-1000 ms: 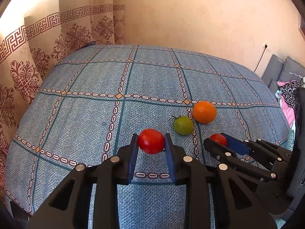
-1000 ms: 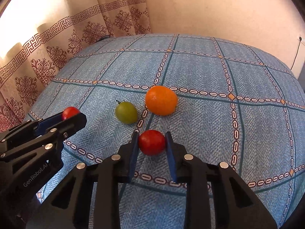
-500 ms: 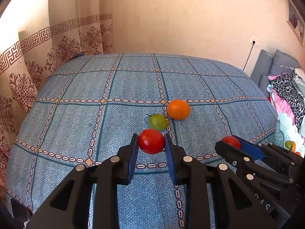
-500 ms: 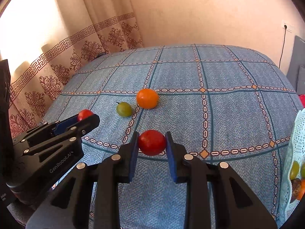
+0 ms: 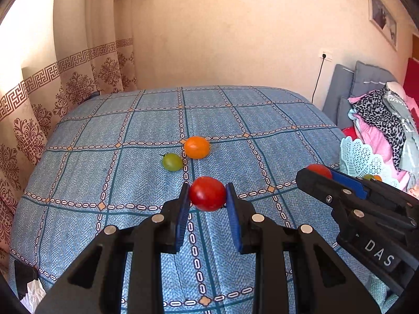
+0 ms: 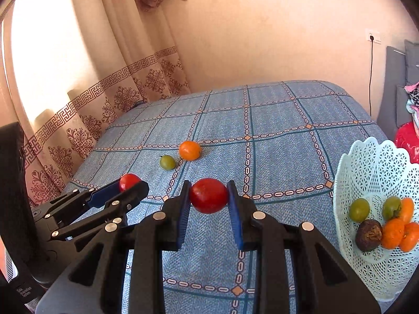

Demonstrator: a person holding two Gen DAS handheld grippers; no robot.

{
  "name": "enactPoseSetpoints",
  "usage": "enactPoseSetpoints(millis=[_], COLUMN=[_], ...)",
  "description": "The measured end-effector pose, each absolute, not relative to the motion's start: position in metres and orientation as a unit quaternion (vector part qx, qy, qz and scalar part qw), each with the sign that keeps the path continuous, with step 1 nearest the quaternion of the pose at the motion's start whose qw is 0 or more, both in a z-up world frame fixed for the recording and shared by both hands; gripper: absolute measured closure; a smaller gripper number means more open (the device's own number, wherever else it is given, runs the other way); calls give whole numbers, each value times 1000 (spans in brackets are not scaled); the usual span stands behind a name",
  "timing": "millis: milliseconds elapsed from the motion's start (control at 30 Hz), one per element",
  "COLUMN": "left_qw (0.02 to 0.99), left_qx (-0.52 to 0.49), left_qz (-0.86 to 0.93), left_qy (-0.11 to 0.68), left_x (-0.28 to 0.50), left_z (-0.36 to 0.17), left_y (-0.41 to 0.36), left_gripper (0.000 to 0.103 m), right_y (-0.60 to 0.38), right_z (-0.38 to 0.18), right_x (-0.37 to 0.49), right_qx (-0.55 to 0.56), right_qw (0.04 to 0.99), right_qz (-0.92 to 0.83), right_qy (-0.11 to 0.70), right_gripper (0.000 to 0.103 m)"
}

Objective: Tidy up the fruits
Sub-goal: 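Carry the red tomato in the left tool while the right tool carries its red tomato to the basket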

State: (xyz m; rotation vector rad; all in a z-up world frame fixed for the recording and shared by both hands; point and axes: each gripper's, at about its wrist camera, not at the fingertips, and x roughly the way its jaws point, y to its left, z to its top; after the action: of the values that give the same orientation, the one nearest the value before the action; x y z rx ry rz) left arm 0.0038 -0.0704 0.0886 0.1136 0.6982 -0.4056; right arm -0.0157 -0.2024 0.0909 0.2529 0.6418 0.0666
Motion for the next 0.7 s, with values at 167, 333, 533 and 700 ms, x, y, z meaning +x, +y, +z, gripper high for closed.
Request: enactPoseSetpoints(millis=[167,333,533,700], left_qw=[918,919,917,910], left_qx=[61,69,81,84], left_qz=[-213,-231,-260,-289], left_qy=[328,311,291,286], left_x=[-14,-29,-46,-55], left_z=[97,110,124,133], left_y=[-85,-103,-134,-161], left_gripper=[76,76,76,75], right_y=[-214,-231,-258,-287], right_z=[101,113,127,135], right_x=[-39,-65,-92,-110], right_qx=[129,137,144,153], right_qw=[947,952,959,960], right_qz=[21,11,-16,-44], right_qy=[295,272,245,232], right_gripper=[75,75,75,75])
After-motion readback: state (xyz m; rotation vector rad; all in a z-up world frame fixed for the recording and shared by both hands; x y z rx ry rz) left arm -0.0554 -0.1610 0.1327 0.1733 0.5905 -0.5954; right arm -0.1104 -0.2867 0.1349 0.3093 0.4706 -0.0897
